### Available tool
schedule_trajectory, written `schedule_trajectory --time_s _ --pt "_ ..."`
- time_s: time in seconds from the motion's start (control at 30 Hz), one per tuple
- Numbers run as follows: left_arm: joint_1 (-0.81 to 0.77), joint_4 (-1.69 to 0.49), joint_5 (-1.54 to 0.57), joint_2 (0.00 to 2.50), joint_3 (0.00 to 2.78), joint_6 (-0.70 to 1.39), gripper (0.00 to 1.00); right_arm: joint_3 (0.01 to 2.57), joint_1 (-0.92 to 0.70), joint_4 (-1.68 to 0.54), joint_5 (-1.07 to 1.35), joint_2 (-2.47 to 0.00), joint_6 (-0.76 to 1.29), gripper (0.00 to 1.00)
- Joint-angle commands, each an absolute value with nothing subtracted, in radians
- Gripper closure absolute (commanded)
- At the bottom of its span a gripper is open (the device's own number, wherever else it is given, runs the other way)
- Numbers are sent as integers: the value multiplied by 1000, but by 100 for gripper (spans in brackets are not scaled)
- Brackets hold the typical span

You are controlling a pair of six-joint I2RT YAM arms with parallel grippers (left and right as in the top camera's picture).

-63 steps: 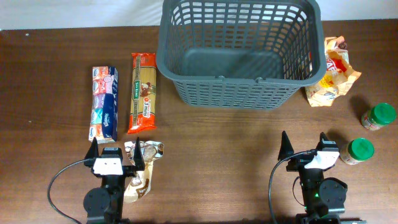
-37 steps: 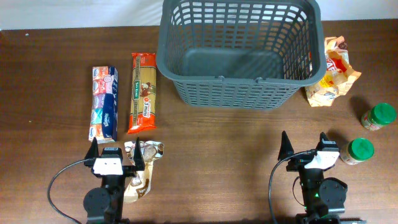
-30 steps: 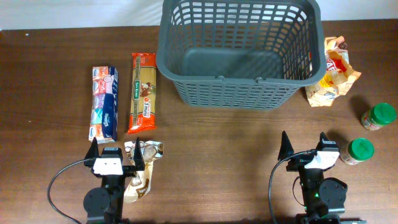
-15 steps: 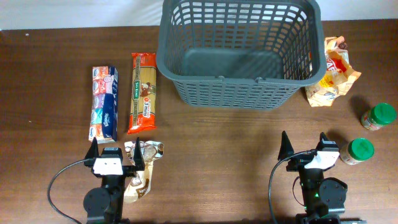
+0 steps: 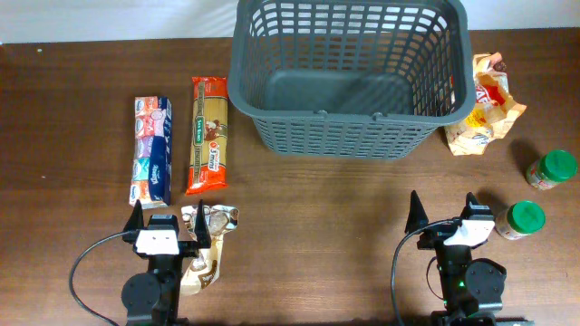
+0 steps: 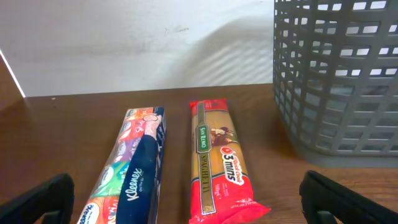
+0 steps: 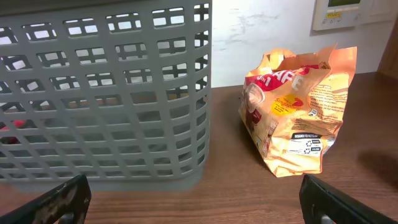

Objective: Pack container

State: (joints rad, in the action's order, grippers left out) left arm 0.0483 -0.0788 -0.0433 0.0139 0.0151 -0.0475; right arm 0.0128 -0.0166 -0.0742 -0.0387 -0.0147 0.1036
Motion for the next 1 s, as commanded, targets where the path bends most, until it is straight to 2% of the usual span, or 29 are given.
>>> schedule_trajectory --time_s 0.0,0.7,0.97 --pt "54 -80 -33 5 9 -38 1 6 -25 -80 -36 -3 105 1" --pt "54 -80 -33 5 9 -38 1 6 -26 -80 -21 -7 112 1" --pt "54 -80 -33 5 9 -38 1 40 -26 -96 42 -7 241 1"
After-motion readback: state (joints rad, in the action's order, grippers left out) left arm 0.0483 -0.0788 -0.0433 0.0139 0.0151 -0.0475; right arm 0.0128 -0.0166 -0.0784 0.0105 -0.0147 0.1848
